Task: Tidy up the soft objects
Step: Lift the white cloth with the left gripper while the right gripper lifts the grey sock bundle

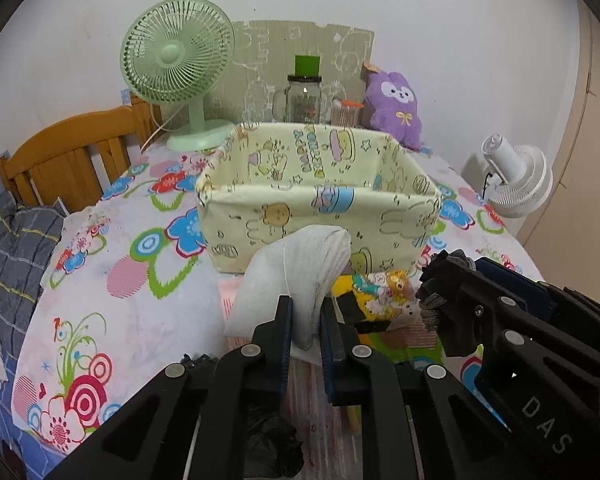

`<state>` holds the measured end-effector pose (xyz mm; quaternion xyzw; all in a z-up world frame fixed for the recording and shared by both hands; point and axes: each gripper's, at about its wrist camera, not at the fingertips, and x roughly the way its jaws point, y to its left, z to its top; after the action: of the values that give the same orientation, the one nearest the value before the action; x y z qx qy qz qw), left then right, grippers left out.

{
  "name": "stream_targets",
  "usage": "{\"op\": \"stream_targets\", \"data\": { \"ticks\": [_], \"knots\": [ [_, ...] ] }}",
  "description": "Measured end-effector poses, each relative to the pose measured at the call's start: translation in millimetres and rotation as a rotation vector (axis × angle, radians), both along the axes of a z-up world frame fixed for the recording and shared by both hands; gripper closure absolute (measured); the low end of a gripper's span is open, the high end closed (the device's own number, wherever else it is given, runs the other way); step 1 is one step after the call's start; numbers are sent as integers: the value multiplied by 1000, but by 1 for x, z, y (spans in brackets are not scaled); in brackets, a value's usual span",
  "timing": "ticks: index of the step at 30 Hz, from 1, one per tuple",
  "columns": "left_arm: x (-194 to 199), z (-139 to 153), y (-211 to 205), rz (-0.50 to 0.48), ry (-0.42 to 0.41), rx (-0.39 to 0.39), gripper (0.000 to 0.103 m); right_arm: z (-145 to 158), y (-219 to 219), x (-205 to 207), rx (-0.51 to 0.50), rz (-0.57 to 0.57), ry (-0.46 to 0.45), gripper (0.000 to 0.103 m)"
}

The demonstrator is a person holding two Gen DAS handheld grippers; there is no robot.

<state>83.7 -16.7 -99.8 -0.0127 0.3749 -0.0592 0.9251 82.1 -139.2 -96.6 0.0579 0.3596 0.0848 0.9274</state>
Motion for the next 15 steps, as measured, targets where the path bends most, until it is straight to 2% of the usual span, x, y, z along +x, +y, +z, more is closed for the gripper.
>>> {"op": "stream_targets", "data": {
  "ticks": [15],
  "knots": [
    [-2, 39, 1, -5, -72, -19, 93, 39, 0, -5, 19, 11, -83, 71]
  ]
}}
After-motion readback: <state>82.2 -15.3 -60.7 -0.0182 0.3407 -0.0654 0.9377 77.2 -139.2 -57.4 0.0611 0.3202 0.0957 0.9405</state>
